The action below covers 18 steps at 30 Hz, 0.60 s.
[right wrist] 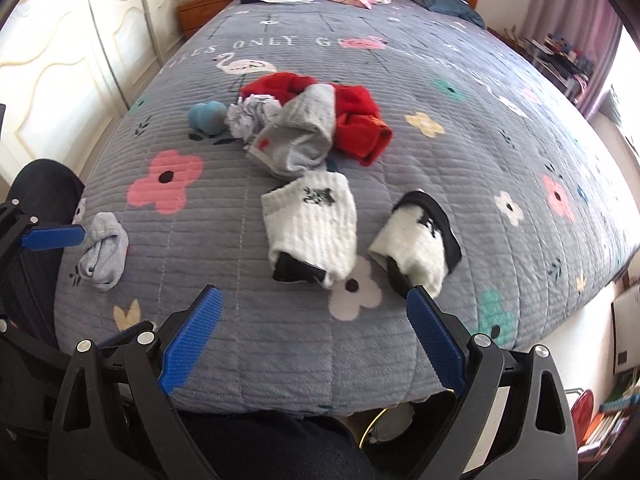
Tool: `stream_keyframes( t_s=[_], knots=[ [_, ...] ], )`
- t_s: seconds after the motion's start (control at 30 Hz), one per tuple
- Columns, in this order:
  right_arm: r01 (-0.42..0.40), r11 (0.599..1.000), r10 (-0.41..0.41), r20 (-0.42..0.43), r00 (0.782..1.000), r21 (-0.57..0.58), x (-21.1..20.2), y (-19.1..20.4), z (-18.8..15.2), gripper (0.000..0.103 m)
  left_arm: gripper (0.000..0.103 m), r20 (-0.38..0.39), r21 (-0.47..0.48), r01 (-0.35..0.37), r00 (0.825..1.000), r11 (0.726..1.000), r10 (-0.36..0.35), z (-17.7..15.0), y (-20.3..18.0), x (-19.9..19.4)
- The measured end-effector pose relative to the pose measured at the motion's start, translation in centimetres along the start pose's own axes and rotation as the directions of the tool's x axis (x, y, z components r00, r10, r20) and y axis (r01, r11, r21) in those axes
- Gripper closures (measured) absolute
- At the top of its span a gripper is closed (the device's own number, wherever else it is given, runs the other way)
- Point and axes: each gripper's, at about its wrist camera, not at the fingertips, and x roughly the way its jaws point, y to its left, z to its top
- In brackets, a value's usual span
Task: Collect trash
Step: 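Move both tools back over the bed toward the grey and white socks, then grasp the rolled grey sock with the left tool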
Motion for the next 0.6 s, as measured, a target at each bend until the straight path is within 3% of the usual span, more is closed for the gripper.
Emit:
stream_keyframes(
  t_s=[0.2,0.6],
  knots=[
    [-0.014,0.999,0.014,-0.002,1.000,-0.049,0.8,0.8,0.6,0.014,0.011,-0.023,-0.066,-0.005,1.000,0.998,0.004,-0.1,1.5,1.5],
    [-0.027,0.992,0.026,-0.013,1.000,-0.123,2.3,1.8,1.5,0.014,0.006,-0.037,-0.105,-0.034,0.999,0.994,0.031,-0.6,2.0,3.8]
  ],
)
